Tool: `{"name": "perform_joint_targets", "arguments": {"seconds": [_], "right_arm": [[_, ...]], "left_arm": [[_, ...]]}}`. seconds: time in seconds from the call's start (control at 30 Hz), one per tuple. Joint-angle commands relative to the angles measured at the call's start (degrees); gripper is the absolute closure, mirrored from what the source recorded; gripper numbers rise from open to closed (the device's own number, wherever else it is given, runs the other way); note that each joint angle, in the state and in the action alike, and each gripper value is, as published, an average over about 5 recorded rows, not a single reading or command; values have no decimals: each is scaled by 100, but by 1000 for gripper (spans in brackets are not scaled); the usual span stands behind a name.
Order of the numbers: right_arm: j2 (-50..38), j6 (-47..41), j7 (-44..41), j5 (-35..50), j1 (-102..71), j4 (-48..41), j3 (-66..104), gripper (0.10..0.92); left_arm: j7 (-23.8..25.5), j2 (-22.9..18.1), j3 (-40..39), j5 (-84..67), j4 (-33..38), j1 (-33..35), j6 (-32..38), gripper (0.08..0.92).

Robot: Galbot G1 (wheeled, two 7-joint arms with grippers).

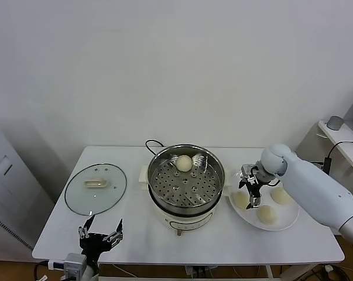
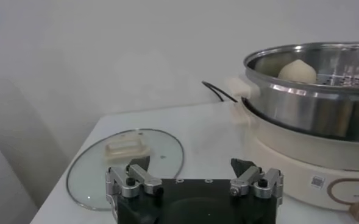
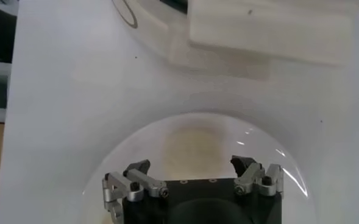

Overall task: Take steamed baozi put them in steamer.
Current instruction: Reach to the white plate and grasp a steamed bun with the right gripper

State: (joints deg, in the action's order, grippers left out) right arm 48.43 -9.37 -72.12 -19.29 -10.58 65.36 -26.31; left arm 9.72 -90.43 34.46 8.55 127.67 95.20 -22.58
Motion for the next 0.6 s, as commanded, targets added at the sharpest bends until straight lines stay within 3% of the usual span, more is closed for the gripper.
{"name": "perform_joint_targets", "arguments": {"seconds": [0.03,0.37,0.47,0.6], "right_arm": [[186,129,156,-224,-153,-241,132,203],[213,110,141,-305,-156,-304,148,205],[214,105,145,-296,-163,-321,157,248],[229,102,162,-272,-164,-350,171,363]], "left_arm": [[3,-3,-5,6,-27,-10,-5,177],[7,-1,0,9,-81,-46,-10,177],[6,-3,-1,9,-92,-54,-10,177],[6,2,-1,9,-109,-59,-9,177]]}}
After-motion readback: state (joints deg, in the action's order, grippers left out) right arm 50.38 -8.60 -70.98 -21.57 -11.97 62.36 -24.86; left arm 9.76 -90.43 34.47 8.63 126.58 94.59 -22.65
